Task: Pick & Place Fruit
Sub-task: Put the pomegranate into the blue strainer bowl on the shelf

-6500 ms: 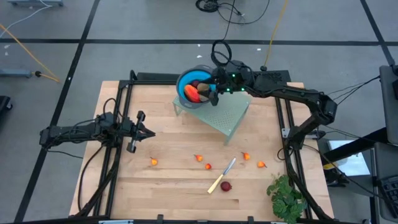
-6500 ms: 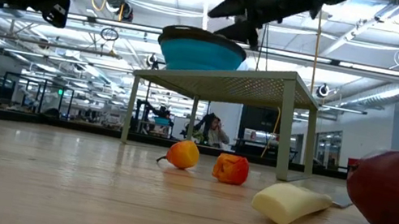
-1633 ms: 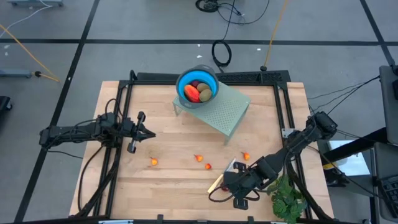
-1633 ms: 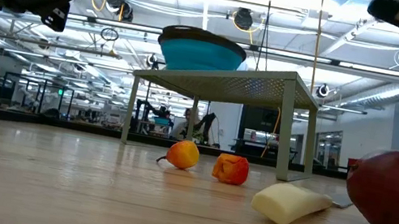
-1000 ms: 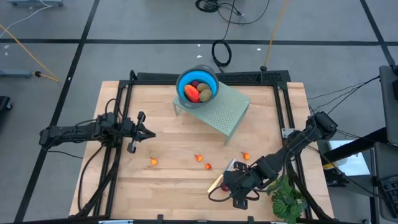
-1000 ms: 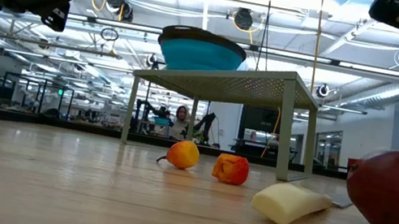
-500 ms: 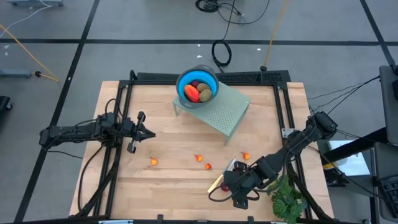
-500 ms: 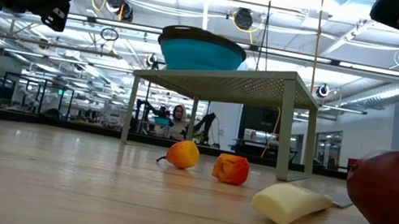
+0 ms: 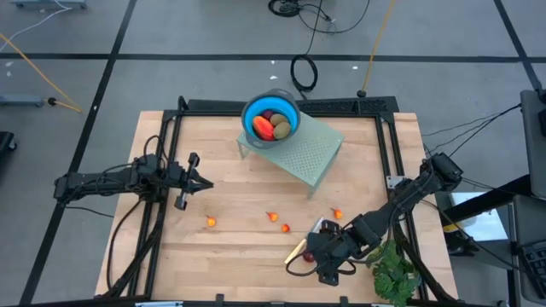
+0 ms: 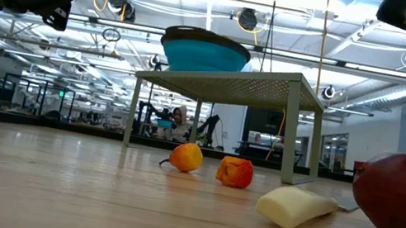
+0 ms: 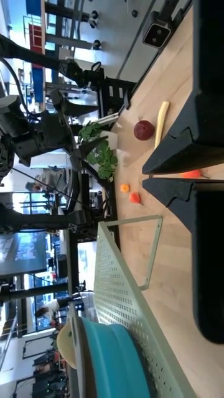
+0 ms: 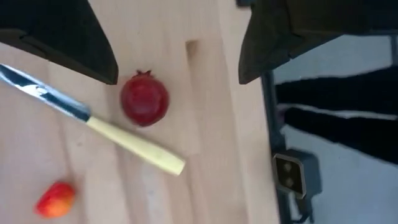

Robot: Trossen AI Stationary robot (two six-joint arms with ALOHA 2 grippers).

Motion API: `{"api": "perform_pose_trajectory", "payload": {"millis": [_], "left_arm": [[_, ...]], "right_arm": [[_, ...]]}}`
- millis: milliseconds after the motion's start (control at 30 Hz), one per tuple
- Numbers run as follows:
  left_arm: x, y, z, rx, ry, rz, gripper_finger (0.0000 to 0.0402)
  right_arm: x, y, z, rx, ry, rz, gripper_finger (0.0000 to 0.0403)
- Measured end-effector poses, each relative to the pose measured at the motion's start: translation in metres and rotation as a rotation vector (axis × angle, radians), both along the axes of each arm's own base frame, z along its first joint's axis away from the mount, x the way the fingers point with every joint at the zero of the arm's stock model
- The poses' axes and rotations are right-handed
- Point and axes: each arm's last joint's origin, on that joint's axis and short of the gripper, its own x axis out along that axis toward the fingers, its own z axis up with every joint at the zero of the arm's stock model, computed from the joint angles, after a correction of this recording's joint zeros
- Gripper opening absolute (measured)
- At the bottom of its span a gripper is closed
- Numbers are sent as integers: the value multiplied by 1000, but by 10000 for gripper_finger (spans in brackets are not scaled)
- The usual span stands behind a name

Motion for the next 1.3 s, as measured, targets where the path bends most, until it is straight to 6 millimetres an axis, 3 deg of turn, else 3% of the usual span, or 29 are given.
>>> {"api": "perform_pose_trajectory", "payload": {"millis": [267, 800, 1300], "left_arm": [[0, 0, 0, 0, 0, 0, 24], [0, 0, 0, -1, 0, 0, 24], [0, 0, 0, -1, 0, 0, 24]], "right_arm": [[1, -1, 0, -23, -19, -33, 376], [4, 0, -1, -15, -41, -48, 383], [2, -9, -48, 5, -93, -124, 385]]}}
